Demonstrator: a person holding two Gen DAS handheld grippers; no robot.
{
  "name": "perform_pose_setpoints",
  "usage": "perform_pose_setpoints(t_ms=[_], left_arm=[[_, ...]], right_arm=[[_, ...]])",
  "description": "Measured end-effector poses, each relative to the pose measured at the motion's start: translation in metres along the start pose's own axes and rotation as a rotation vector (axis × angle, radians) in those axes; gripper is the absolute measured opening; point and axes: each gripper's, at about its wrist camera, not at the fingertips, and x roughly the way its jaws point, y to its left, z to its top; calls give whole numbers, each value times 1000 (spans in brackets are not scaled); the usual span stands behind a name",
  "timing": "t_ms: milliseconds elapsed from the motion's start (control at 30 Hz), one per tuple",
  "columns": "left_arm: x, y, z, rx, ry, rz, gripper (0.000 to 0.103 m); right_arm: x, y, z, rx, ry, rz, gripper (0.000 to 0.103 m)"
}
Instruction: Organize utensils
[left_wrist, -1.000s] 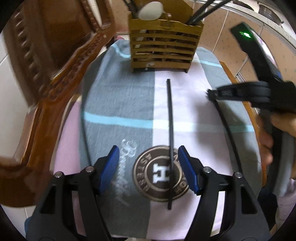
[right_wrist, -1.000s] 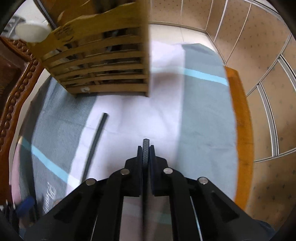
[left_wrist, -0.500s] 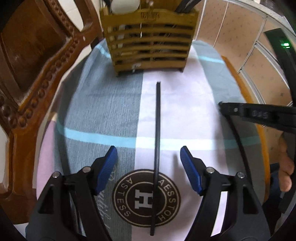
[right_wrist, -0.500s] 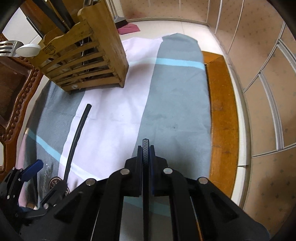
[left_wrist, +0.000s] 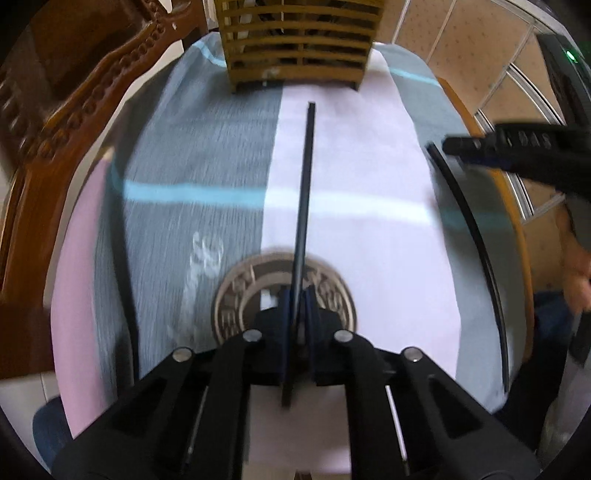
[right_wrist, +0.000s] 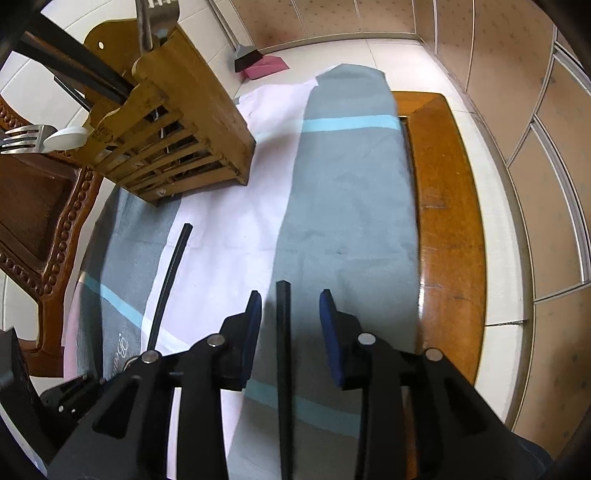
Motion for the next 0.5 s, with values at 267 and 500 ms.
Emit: perform_pose_setpoints(t_ms=[267, 500], left_arm=[[-14, -2, -15, 16, -44, -1, 38], [2, -18, 9, 27, -40, 14, 31]], right_arm=[[-4, 3, -6, -47, -37, 1, 40], [0, 1, -13, -58, -48, 52, 32]])
